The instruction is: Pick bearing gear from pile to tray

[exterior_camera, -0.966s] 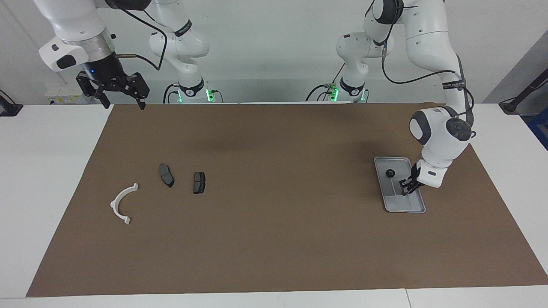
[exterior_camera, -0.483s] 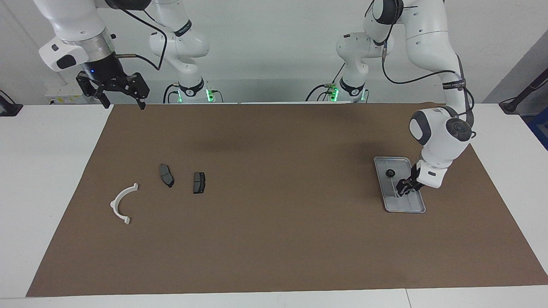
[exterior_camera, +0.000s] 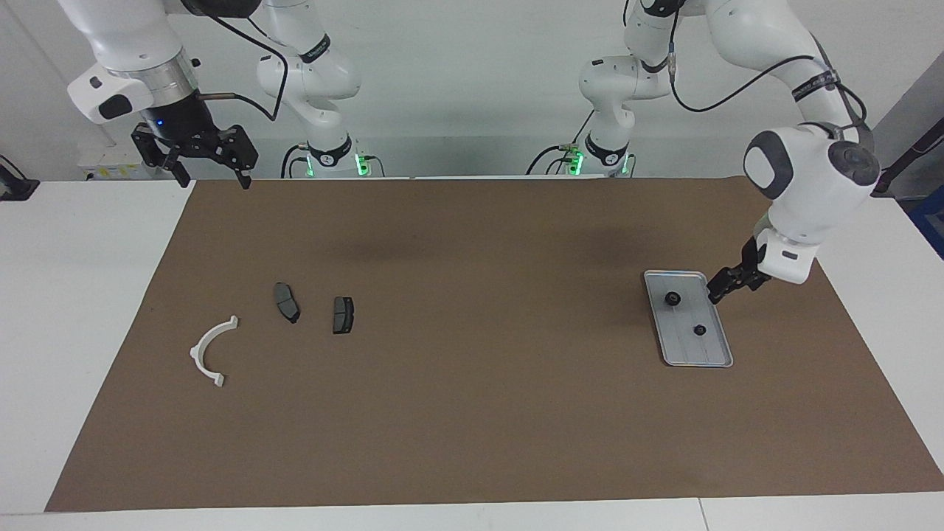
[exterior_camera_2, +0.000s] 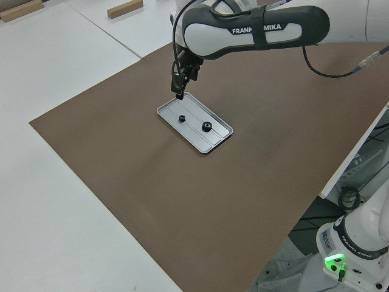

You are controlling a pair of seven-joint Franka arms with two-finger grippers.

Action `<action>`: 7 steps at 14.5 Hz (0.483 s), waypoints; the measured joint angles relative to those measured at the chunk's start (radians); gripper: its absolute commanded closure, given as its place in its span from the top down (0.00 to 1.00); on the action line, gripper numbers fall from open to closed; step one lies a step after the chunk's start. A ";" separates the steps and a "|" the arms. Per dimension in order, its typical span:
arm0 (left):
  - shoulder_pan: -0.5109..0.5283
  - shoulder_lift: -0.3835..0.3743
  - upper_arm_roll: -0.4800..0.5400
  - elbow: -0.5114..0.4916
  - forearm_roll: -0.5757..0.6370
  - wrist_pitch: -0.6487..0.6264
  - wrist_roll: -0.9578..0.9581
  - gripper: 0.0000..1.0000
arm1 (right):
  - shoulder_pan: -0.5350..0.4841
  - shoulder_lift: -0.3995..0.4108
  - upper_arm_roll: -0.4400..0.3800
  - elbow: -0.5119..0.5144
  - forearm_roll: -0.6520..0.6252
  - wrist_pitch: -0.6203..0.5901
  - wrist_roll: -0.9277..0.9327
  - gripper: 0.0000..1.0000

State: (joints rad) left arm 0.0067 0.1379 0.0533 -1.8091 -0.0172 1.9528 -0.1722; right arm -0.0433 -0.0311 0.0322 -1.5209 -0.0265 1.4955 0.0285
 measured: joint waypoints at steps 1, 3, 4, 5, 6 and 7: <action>0.001 -0.038 0.000 0.004 0.000 -0.049 0.000 1.00 | 0.000 0.000 0.000 0.000 0.000 0.000 0.000 1.00; 0.001 -0.108 0.000 0.022 0.000 -0.143 0.000 1.00 | 0.000 0.000 0.000 0.000 0.000 0.000 0.000 1.00; 0.001 -0.143 -0.002 0.030 0.000 -0.186 0.000 1.00 | 0.000 0.000 0.000 0.000 0.000 0.000 0.000 1.00; 0.000 -0.181 -0.005 0.037 0.000 -0.229 0.000 1.00 | 0.000 0.000 0.000 0.000 0.000 0.000 0.000 1.00; 0.000 -0.217 -0.007 0.039 0.000 -0.268 0.000 1.00 | 0.000 0.000 0.000 0.000 0.000 0.000 0.000 1.00; 0.001 -0.248 -0.005 0.040 0.000 -0.311 0.000 1.00 | 0.000 0.000 0.000 0.000 0.000 0.000 0.000 1.00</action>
State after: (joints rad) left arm 0.0072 -0.1106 0.0478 -1.7695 -0.0172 1.6418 -0.1722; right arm -0.0433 -0.0312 0.0322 -1.5209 -0.0265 1.4955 0.0285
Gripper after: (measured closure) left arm 0.000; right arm 0.000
